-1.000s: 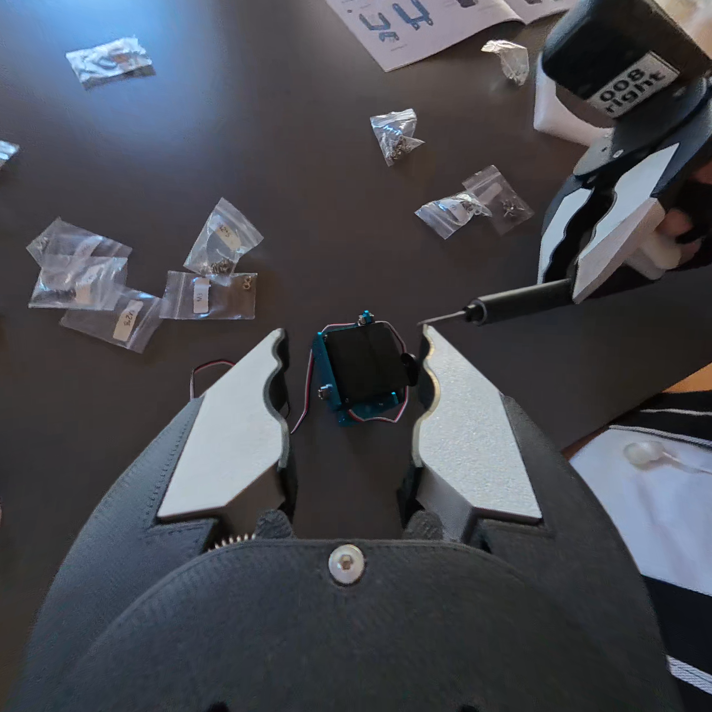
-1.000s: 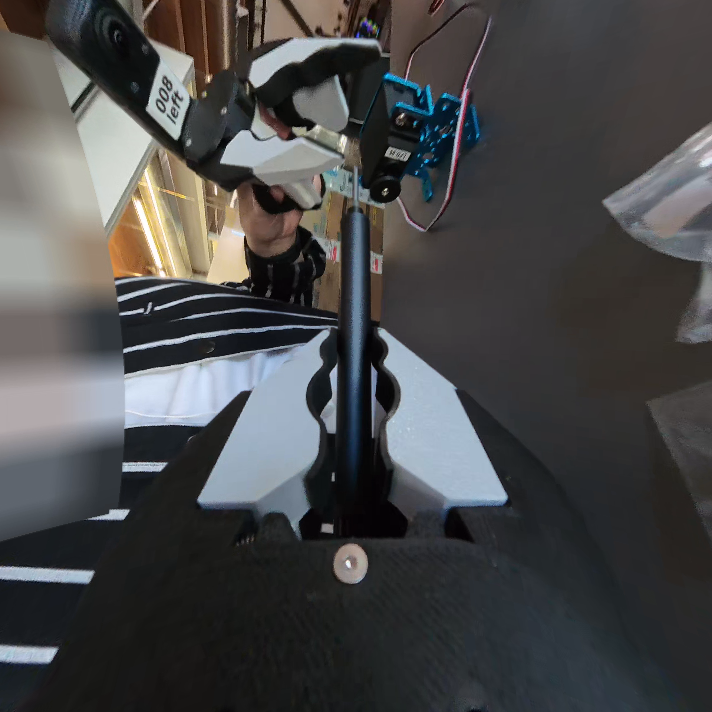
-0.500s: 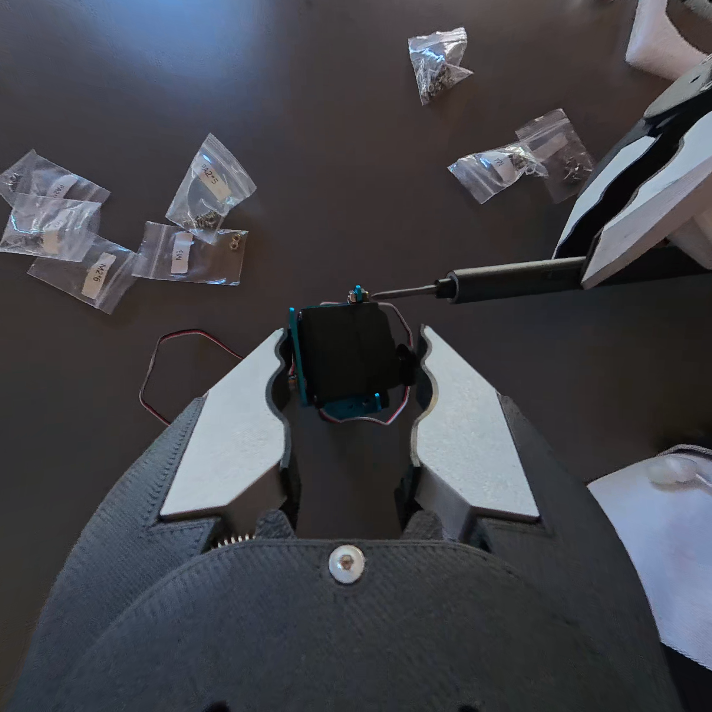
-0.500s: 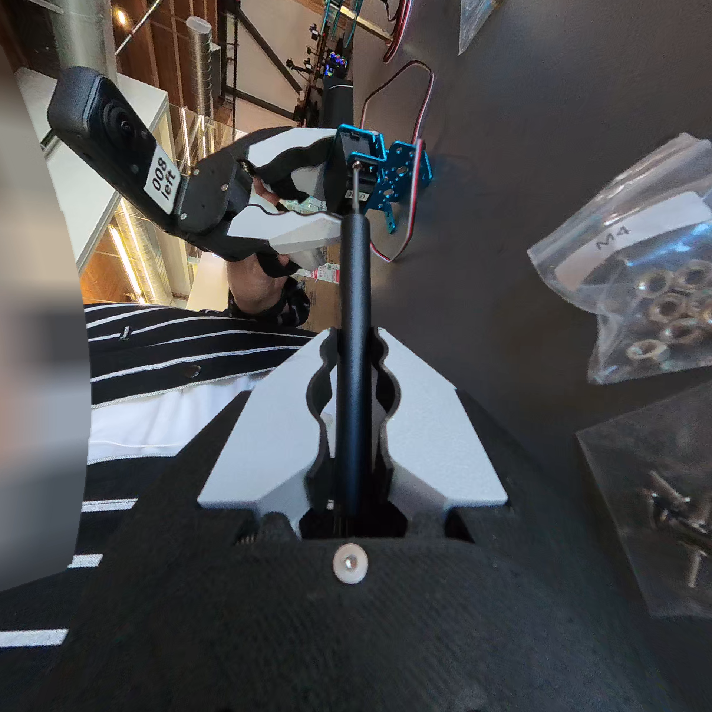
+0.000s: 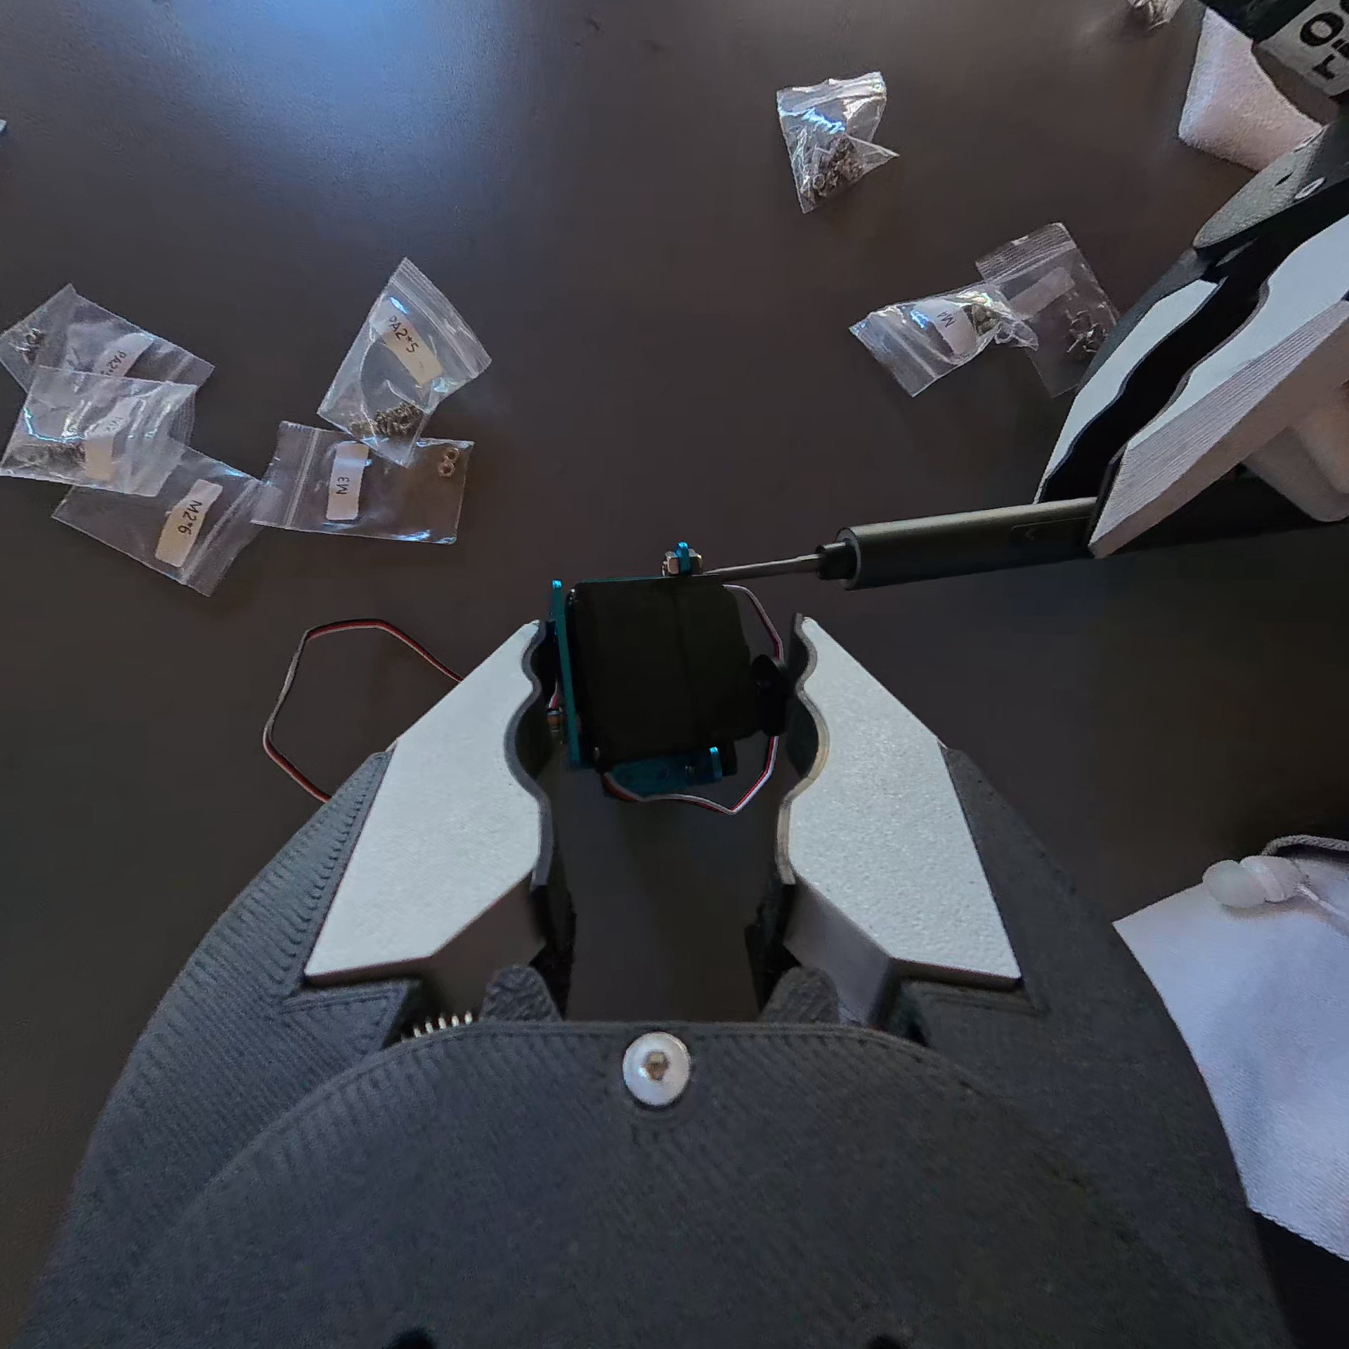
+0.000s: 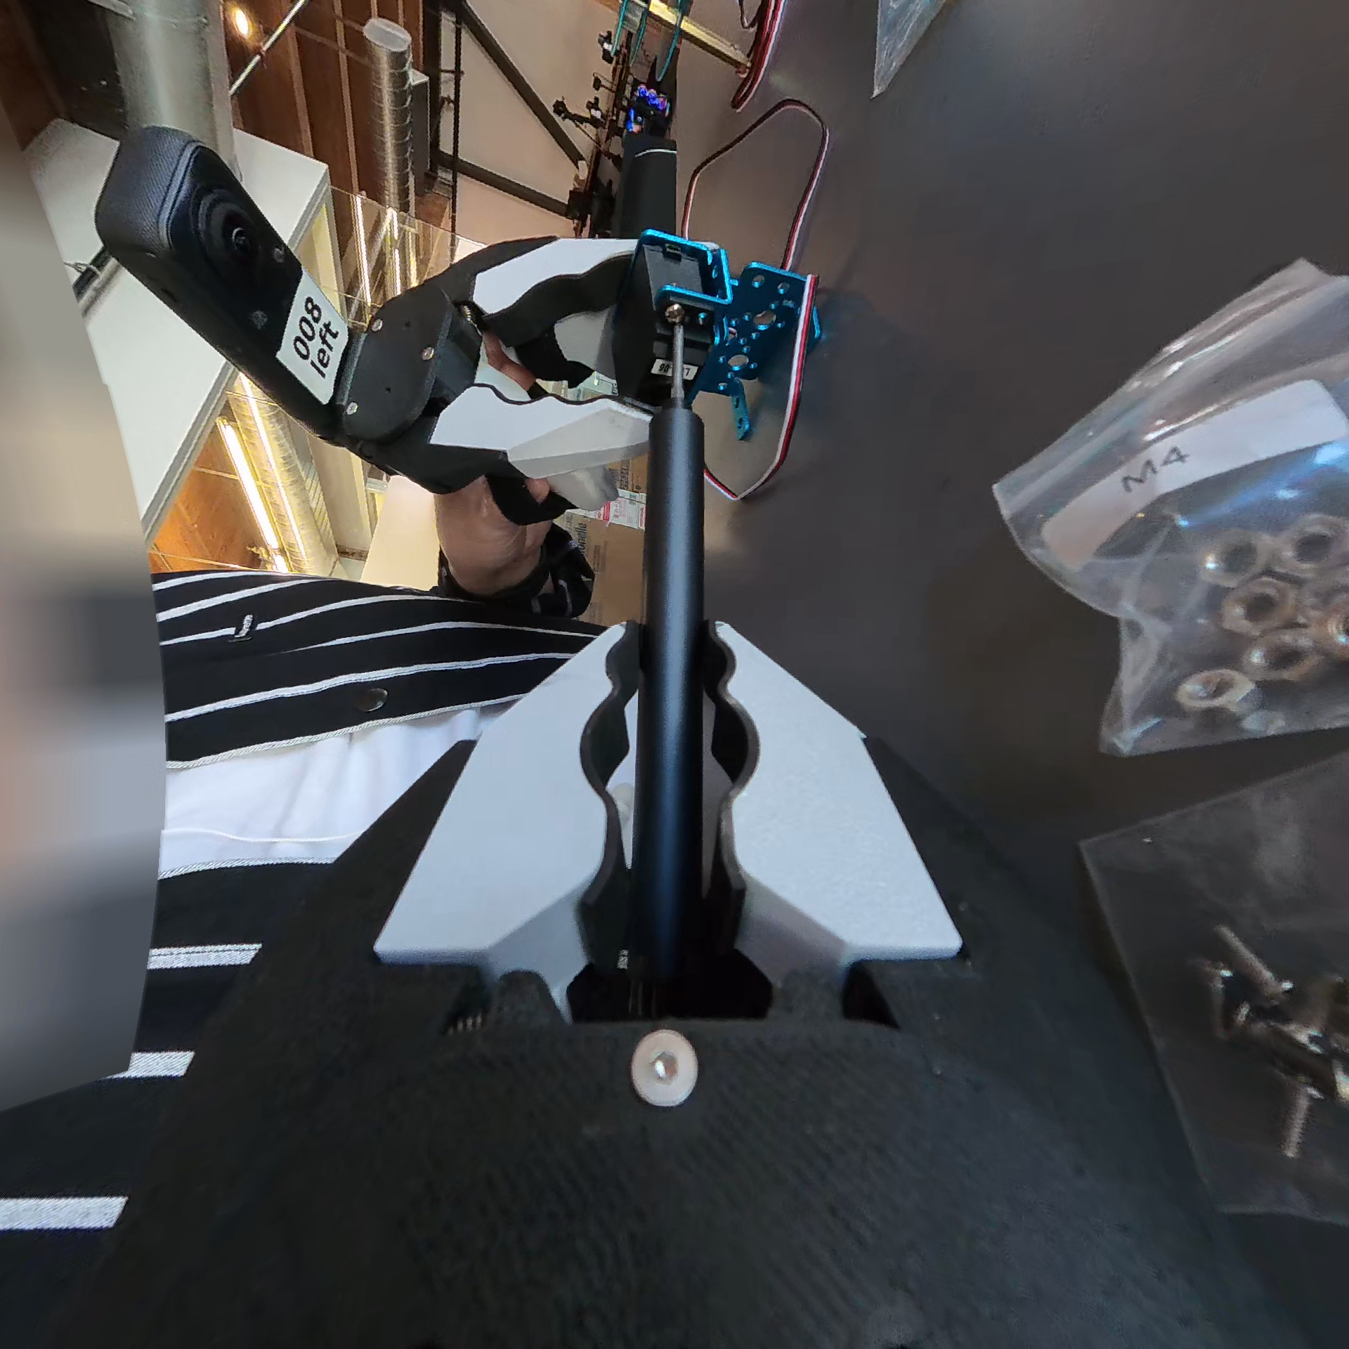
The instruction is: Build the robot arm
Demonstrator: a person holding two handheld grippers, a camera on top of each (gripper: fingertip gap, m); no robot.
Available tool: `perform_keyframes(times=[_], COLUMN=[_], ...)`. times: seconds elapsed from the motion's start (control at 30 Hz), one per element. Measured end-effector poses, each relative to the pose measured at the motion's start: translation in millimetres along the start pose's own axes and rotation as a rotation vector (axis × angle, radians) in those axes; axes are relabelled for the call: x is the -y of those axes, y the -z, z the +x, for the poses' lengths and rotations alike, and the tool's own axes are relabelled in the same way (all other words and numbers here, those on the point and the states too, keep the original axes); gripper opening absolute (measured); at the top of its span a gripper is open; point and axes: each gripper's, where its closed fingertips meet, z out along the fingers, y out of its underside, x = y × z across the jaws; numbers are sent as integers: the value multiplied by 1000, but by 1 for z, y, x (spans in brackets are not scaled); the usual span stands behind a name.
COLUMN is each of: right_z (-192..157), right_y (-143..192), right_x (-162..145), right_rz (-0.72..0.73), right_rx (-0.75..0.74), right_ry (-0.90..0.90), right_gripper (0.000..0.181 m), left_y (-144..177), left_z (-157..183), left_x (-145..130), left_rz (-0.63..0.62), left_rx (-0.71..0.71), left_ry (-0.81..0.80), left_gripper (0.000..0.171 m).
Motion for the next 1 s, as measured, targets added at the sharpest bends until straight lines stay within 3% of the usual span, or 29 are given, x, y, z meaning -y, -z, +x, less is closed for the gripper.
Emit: perform_keyframes(times=[0.73,0.8,1.0], right_z=[2,1,2], right_y=[2,2,6], right_x=[2,2,3], right_rz=[26,26,45], right_rx=[12,14,18], right_ry=[-6,-7,-18], right_gripper=[15,15,15], left_y=[0,0,0], left_z=[0,-2,-1], left_x=[0,0,0], left_rz=[5,5,11], left_rx=[0,7,-1], left_ry=[1,-2,-6], left_gripper=[62,52,53])
